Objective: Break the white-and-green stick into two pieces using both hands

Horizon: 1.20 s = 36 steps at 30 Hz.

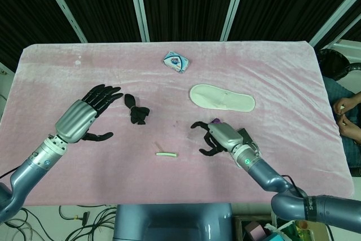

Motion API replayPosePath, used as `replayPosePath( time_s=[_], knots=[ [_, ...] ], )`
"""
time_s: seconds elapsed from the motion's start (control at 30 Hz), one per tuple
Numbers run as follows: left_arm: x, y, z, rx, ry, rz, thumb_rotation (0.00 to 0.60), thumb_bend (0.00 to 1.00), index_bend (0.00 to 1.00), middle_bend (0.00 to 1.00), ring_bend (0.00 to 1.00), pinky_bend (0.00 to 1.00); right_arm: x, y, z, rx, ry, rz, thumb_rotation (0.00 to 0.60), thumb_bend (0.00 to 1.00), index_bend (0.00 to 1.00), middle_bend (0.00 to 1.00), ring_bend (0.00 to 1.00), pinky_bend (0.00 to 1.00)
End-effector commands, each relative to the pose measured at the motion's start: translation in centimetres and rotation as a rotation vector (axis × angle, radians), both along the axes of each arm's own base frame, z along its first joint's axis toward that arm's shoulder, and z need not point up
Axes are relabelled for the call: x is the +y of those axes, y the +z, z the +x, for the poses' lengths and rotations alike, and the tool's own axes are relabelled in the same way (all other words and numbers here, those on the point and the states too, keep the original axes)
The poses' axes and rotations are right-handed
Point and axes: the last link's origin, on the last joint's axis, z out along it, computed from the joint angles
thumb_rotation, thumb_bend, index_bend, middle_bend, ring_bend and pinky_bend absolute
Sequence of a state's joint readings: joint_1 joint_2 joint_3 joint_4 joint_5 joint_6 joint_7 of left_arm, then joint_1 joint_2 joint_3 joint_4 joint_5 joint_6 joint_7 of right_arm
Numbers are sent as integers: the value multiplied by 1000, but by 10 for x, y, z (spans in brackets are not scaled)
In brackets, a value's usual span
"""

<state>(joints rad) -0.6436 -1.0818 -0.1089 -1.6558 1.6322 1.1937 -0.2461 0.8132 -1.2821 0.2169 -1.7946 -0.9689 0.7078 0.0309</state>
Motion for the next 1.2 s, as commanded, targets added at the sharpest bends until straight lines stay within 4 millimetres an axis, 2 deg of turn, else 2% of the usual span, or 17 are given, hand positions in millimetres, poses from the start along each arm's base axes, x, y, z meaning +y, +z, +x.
replayPosePath(
  time_s=[0.03,0.33,0.53,0.83,1.2],
  knots=[
    [2,1,-4,0,13,4,600,184,55,28,0,0,12,-18,6,-7,-10,62,600,244,251,856,807,782],
    [2,-2,-19,35,40,0,600,184,55,28,0,0,24,-59,24,-29,-35,92,600,245,309,869,816,782],
    [2,0,-25,19,53,-6,600,184,55,30,0,0,25,-83,33,-17,-56,59,600,247,316,869,815,782],
    [-2,-5,-40,51,86,-50,600,184,54,29,0,0,28,-109,40,6,-77,30,600,250,318,868,815,782],
    [-5,-15,-43,78,72,-61,600,184,54,28,0,0,22,-134,46,62,-115,-30,600,265,336,869,816,782]
  ],
)
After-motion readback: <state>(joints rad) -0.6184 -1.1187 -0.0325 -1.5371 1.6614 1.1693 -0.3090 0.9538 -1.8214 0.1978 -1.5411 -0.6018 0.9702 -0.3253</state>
